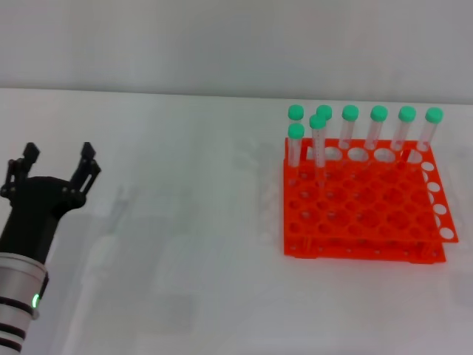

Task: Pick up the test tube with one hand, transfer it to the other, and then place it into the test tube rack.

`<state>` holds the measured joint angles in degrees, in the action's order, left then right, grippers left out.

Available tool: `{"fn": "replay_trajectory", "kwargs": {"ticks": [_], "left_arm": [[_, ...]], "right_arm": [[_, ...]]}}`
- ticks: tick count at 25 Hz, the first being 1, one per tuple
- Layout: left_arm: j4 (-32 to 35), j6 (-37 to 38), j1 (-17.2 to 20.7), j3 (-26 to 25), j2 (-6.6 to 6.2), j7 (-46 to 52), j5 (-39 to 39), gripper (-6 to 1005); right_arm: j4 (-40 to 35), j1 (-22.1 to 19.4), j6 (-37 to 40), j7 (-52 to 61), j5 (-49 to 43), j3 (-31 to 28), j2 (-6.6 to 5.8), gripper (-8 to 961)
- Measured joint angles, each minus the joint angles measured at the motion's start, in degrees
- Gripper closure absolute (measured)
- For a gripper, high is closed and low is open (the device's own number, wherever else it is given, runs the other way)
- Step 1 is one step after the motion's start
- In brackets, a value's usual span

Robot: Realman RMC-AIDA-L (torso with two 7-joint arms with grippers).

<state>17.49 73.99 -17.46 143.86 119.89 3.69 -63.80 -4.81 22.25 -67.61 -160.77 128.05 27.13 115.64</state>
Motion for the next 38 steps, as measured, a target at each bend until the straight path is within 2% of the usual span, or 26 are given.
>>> {"fn": "replay_trajectory", "kwargs": {"ticks": [4,21,38], "left_arm": [[-0.2,-0.1,0.1,0.0,0.03,0.6,-1.6,106],[-1.6,-0.6,0.3,0.4,-0.01,8.8,-1.9,107],[-1.9,-0.7,-0.5,0.7,-0.01,8.9,-1.4,106]], "right_arm": [[0.3,-0.1,0.0,-0.1,0.0,-1.9,-0.01,85],[1.7,-0.5,0.2,-0.1,0.1,-2.0,0.03,86],[3.2,-0.6,-0.1,-0.1,-0.1,-1.8,0.19,86]]}}
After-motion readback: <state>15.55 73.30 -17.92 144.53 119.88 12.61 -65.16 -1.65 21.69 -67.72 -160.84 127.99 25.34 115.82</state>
